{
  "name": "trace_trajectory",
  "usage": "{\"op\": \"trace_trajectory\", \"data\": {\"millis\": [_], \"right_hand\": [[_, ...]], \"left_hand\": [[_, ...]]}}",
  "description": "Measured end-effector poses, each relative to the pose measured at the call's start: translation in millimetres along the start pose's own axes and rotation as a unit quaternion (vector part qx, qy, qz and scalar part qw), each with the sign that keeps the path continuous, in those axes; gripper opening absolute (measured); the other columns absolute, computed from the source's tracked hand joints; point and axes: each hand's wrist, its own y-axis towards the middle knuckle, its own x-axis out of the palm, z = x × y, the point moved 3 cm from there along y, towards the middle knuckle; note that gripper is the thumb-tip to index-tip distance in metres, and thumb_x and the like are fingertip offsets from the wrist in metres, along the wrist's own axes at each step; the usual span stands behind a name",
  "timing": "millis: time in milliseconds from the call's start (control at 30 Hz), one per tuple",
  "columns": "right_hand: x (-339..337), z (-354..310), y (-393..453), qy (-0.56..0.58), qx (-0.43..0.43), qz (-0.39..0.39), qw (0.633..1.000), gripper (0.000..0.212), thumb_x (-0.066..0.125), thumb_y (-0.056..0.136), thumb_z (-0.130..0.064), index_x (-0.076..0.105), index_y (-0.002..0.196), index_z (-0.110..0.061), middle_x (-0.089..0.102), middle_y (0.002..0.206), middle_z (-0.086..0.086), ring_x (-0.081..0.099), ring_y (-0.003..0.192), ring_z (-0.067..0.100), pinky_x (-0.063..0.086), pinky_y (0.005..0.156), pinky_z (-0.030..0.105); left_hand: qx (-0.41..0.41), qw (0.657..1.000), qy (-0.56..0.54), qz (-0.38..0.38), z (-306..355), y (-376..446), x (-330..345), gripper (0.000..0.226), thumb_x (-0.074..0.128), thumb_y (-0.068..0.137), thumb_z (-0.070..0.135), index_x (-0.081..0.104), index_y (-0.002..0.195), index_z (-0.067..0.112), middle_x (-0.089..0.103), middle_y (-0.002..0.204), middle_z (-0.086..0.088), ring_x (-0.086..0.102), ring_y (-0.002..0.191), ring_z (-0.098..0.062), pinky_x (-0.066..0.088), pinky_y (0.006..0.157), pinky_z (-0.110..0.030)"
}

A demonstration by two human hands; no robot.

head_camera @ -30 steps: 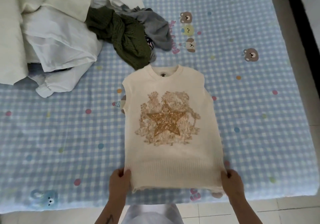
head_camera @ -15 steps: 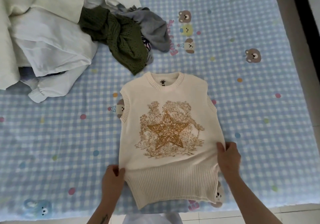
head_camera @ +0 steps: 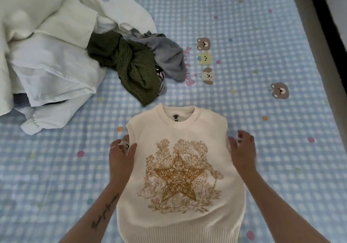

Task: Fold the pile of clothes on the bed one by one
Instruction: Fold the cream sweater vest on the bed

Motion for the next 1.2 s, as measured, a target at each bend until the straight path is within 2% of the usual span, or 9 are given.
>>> {"op": "trace_trajectory", "data": {"millis": [100,200,300,400,500,600,933,1100,1200], "right_hand": [[24,-35,54,0.023,-0.035,-0.071,0.997,0.048,0.059,0.092,-0.022,0.045,0.135,-0.007,0.051,0.131,0.013,0.049,0.119,0.030,0.040,0.100,0.041],[47,-47,85,-0.005,-0.048,-0.121,0.991,0.031,0.062,0.089,-0.020,0.060,0.118,-0.009,0.062,0.116,0.010,0.056,0.110,0.029,0.036,0.083,0.025],[44,-50,107,-0.004,-0.027,-0.057,0.998,0.017,0.058,0.091,-0.018,0.065,0.100,-0.005,0.065,0.102,0.015,0.059,0.098,0.032,0.034,0.074,0.026],[30,-58,111,-0.022,-0.051,0.037,0.998,0.021,0.056,0.093,-0.016,0.061,0.109,-0.004,0.059,0.110,0.018,0.054,0.107,0.037,0.040,0.082,0.038],[45,-78,61,-0.157,-0.250,0.076,0.952,0.046,0.045,0.099,-0.029,0.040,0.141,-0.012,0.037,0.148,0.013,0.031,0.137,0.034,0.024,0.109,0.048],[92,-82,9,-0.242,-0.385,-0.050,0.889,0.054,0.021,0.101,-0.046,0.016,0.150,-0.025,0.008,0.159,0.001,0.007,0.147,0.025,0.007,0.116,0.052],[43,-17,46,-0.276,-0.154,-0.002,0.949,0.068,0.008,0.097,-0.047,0.017,0.150,-0.004,0.013,0.158,0.014,0.011,0.146,0.030,0.007,0.117,0.055],[96,-18,-95,-0.284,-0.379,-0.132,0.871,0.061,0.021,0.099,-0.051,0.012,0.152,-0.022,0.007,0.161,0.002,0.008,0.147,0.026,0.011,0.115,0.053],[68,28,-79,-0.341,-0.301,-0.123,0.882,0.059,0.014,0.099,-0.049,0.018,0.151,-0.020,0.015,0.159,0.005,0.011,0.147,0.027,0.017,0.114,0.054]], "left_hand": [[0.007,0.994,0.104,-0.027,29,57,24,0.074,0.065,0.085,0.041,0.030,0.145,0.015,0.050,0.125,-0.021,0.044,0.120,-0.038,0.038,0.099,-0.053],[0.052,0.987,0.148,-0.013,46,91,33,0.034,0.061,0.087,0.025,0.059,0.118,0.010,0.060,0.111,-0.020,0.054,0.105,-0.037,0.045,0.088,-0.044],[0.031,0.995,0.073,0.064,58,114,24,0.013,0.055,0.089,0.012,0.064,0.097,0.006,0.064,0.099,-0.018,0.059,0.092,-0.033,0.048,0.074,-0.039],[0.051,0.986,0.117,0.106,68,114,23,0.022,0.052,0.093,0.014,0.058,0.113,0.006,0.054,0.120,-0.019,0.047,0.114,-0.036,0.040,0.094,-0.045],[0.290,0.924,0.229,0.096,80,65,49,0.045,0.046,0.097,0.021,0.042,0.137,0.001,0.034,0.147,-0.023,0.028,0.138,-0.037,0.023,0.113,-0.046],[0.448,0.837,0.312,-0.041,70,21,96,0.057,0.028,0.099,0.039,0.028,0.147,0.007,0.017,0.155,-0.015,0.016,0.144,-0.032,0.014,0.115,-0.045],[0.264,0.901,0.342,-0.025,13,36,46,0.075,0.015,0.094,0.052,0.007,0.149,0.001,0.001,0.157,-0.016,0.003,0.146,-0.031,0.011,0.117,-0.046],[0.429,0.810,0.369,-0.153,-23,-87,81,0.067,0.026,0.097,0.052,0.020,0.150,0.011,0.017,0.157,-0.011,0.016,0.145,-0.026,0.016,0.114,-0.042],[0.384,0.808,0.417,-0.160,-65,-85,49,0.064,0.030,0.095,0.050,0.028,0.147,0.013,0.019,0.156,-0.011,0.023,0.143,-0.029,0.021,0.112,-0.043]]}}
